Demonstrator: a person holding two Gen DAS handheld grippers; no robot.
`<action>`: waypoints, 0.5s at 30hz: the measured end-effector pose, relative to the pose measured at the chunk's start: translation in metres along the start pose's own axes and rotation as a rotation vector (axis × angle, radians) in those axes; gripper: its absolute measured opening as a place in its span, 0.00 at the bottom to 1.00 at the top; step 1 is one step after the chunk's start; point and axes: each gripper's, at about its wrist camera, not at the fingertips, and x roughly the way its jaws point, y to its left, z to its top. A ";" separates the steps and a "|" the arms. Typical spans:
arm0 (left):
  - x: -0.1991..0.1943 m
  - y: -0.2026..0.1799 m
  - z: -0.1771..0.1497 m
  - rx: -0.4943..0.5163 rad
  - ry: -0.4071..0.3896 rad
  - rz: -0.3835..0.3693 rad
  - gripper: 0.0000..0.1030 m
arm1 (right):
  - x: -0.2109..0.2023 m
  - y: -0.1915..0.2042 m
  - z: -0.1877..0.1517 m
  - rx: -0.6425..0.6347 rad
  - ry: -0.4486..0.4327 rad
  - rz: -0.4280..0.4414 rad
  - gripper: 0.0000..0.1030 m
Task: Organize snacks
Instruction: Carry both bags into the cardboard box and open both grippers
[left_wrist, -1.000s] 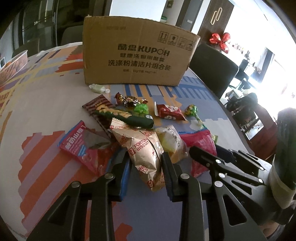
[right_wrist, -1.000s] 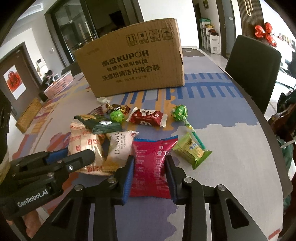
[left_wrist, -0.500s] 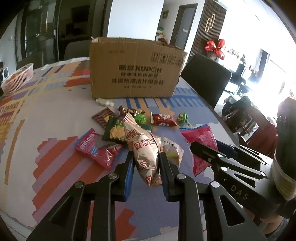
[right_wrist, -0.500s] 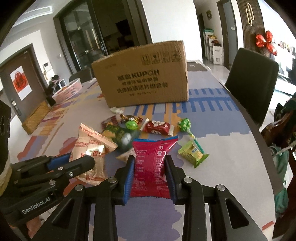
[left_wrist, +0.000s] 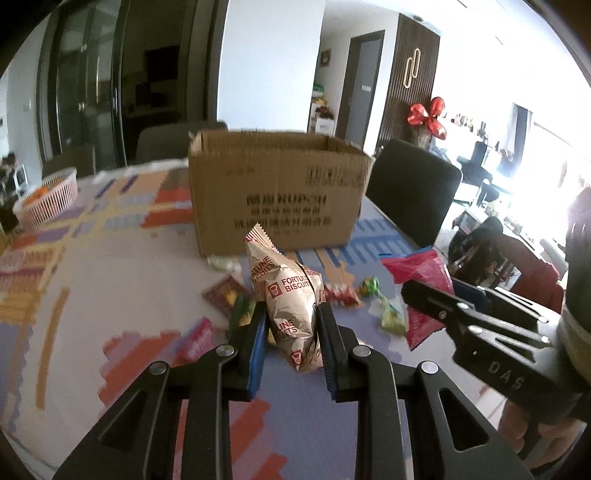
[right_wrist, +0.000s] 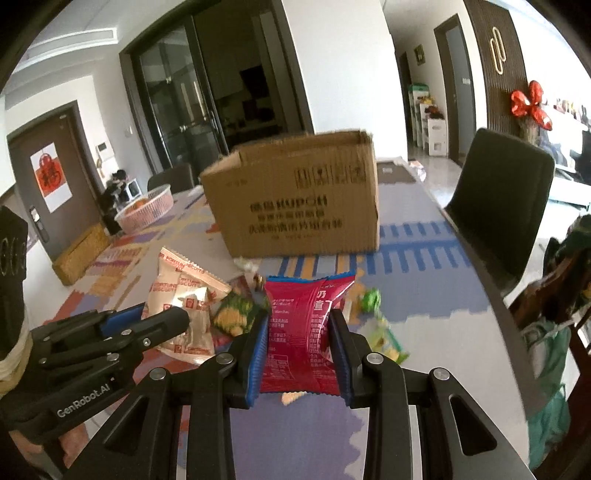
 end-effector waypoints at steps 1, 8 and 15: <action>-0.001 0.001 0.004 0.005 -0.011 0.002 0.26 | -0.001 0.000 0.004 0.000 -0.010 0.000 0.32; -0.003 0.006 0.042 0.024 -0.092 0.002 0.26 | 0.001 -0.001 0.042 -0.004 -0.089 0.009 0.32; -0.001 0.014 0.089 0.030 -0.141 -0.020 0.26 | 0.015 0.000 0.083 -0.020 -0.137 0.012 0.32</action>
